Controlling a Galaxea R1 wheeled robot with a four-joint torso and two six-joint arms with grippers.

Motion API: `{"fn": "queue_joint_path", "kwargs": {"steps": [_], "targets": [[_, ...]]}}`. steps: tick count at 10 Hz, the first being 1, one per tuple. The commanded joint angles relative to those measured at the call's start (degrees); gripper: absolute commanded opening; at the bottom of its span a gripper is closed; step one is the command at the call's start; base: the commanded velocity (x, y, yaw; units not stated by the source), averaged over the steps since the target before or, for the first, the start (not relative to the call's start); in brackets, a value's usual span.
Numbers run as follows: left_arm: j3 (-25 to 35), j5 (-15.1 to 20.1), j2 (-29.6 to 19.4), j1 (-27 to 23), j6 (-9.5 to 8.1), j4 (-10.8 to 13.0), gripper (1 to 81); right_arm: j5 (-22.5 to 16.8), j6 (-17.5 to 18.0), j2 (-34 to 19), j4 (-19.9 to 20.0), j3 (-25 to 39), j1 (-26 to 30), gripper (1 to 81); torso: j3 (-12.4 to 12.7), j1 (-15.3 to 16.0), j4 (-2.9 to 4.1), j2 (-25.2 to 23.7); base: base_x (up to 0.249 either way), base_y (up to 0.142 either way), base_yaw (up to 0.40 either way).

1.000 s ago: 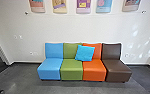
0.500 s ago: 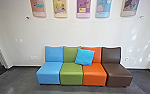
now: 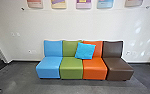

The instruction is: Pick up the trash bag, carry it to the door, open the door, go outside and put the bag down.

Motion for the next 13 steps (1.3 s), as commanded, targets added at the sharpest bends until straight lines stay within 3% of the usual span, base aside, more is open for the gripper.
{"fn": "queue_joint_path", "kwargs": {"steps": [1, 4, 5, 6, 8, 13], "targets": [[0.39, 3.97, -1.54, -4.84, 0.01, -1.44, 81.1, -2.68, 0.54, -5.44, 1.44, 4.01, 2.50, 81.1, -4.99, 3.43, 0.00, -5.33, 0.000, 0.000, 0.000], [0.39, 6.17, -1.45, -7.92, 0.01, -2.67, 81.1, -2.68, 0.80, -9.49, 1.71, 8.76, 3.82, 81.1, -10.97, 7.52, 0.00, -11.63, 0.000, 0.000, 0.000], [0.21, 6.88, -1.36, -8.88, 0.01, -2.67, 81.1, -2.68, 1.06, -10.37, 2.06, 9.73, 4.17, 81.1, -7.69, 8.94, 0.00, -13.84, 0.000, 0.000, 0.000], [0.13, 8.19, -1.36, -10.29, 0.01, -3.29, 81.1, -2.68, 1.06, -11.07, 2.23, 10.70, 4.51, 81.1, -9.38, 10.12, 0.00, -15.65, 0.000, 0.000, 0.000], [0.04, 10.21, -1.54, -12.58, 0.02, -4.08, 81.1, -2.68, 1.15, -12.04, 2.32, 12.19, 4.70, 81.1, -10.47, 11.98, 0.00, -18.51, 0.000, 0.000, 0.000], [-0.05, 12.94, -0.83, -16.62, 0.01, -4.61, 81.1, -2.68, 1.24, -14.41, 2.59, 15.18, 4.52, 81.1, -10.80, 18.34, 0.00, -28.63, 0.000, 0.000, 0.000]]}}
